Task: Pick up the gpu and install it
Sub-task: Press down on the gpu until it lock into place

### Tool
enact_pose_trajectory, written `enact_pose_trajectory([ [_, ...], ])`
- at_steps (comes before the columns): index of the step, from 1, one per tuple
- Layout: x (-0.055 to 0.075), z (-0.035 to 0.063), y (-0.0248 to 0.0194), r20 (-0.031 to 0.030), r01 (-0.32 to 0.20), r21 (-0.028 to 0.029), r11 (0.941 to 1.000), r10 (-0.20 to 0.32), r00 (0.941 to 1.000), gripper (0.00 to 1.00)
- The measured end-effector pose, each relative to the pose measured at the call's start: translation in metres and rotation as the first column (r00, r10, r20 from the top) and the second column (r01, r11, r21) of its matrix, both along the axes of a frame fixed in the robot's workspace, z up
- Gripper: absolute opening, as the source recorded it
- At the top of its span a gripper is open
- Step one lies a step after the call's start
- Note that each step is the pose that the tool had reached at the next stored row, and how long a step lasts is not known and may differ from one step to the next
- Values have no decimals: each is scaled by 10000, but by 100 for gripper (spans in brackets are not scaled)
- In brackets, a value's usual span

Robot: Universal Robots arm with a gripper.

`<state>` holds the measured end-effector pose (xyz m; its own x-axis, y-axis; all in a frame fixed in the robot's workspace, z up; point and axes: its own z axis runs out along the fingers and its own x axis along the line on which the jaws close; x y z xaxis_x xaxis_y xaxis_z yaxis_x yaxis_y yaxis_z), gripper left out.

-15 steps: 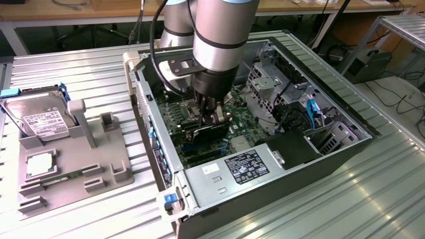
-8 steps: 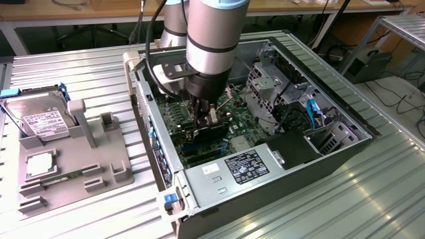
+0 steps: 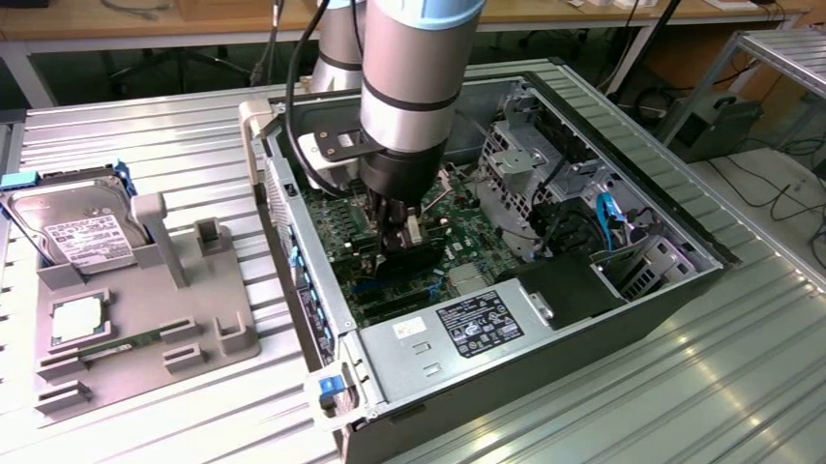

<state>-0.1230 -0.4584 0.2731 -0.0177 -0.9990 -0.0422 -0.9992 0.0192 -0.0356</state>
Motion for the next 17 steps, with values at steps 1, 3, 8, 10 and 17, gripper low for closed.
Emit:
enact_pose_trajectory([
  [1, 1, -24, 2, 9, 0, 2, 10000, 0, 10000, 11],
  [3, 0, -50, 0, 0, 0, -43, 10000, 0, 10000, 11],
  [8, 0, 160, 3, 0, 0, -29, 10000, 0, 10000, 11],
  [10, 1, 210, 4, -4, 1, -33, 10000, -1, 10000, 11],
  [17, 1, 210, 4, -4, 0, -33, 10000, 0, 10000, 11],
])
